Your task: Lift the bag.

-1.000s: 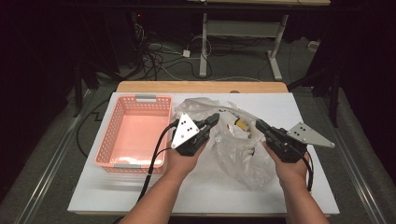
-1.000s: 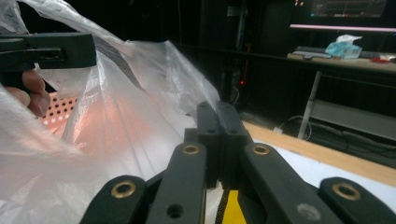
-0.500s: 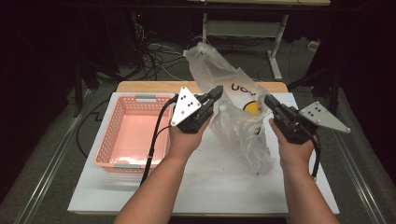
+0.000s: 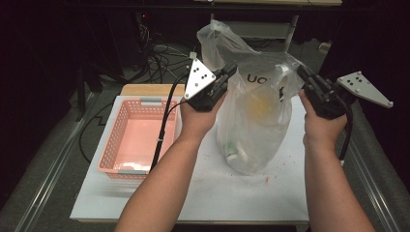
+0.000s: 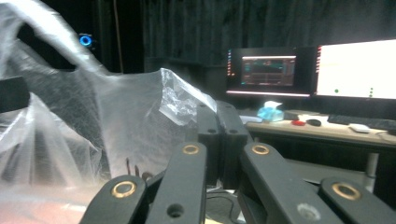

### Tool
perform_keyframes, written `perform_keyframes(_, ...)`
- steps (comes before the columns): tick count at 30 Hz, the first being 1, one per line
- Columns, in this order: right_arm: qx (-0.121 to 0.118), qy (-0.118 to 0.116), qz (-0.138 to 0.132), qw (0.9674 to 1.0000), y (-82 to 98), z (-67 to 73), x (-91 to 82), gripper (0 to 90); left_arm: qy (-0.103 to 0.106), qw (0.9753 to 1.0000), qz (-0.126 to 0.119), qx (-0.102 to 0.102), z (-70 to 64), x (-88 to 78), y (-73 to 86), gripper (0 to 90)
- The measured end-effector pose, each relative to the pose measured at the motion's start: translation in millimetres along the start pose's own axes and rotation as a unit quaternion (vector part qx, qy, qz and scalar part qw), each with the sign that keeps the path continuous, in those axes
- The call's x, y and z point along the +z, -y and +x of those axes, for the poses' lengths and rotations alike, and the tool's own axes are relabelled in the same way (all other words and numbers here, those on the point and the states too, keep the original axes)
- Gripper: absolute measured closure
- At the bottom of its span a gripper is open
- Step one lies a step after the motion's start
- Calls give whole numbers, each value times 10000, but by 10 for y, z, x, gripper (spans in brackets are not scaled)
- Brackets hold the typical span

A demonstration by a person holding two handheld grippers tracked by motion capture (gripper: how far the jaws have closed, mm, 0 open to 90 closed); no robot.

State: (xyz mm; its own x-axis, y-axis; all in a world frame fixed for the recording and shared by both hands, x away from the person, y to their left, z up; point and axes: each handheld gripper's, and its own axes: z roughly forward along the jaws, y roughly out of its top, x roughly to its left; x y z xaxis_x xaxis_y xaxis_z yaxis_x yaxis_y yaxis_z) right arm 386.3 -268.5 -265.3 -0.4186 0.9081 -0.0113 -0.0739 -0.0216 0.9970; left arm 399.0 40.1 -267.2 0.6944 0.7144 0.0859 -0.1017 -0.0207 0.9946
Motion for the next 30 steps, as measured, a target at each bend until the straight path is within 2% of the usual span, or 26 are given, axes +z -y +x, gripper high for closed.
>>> perform_keyframes(3,-45,114,12,9999,-22,-70,24,900,-52,9999,82,33,66,63,-19,885)
perform_keyframes(6,-37,196,24,9998,-23,-132,26,900,-47,9999,162,-23,90,116,11,885)
perform_keyframes(8,-23,206,53,9998,8,-158,20,900,-24,9995,302,2,78,151,84,884)
perform_keyframes(11,-16,177,230,9996,150,-158,25,900,2,9989,457,-138,77,180,261,884)
perform_keyframes(15,33,86,492,9987,390,-149,35,900,-9,9979,598,-254,99,162,436,883)
perform_keyframes(19,22,8,673,9977,533,-135,42,900,-24,9973,683,-269,109,129,500,883)
perform_keyframes(23,31,-49,750,9972,592,-111,52,900,48,9965,802,-243,113,101,527,882)
perform_keyframes(28,-22,-110,809,9967,603,-88,52,900,92,9953,895,-346,88,45,566,871)
perform_keyframes(30,-55,-107,821,9966,599,-82,50,900,145,9947,944,-370,92,15,583,833)
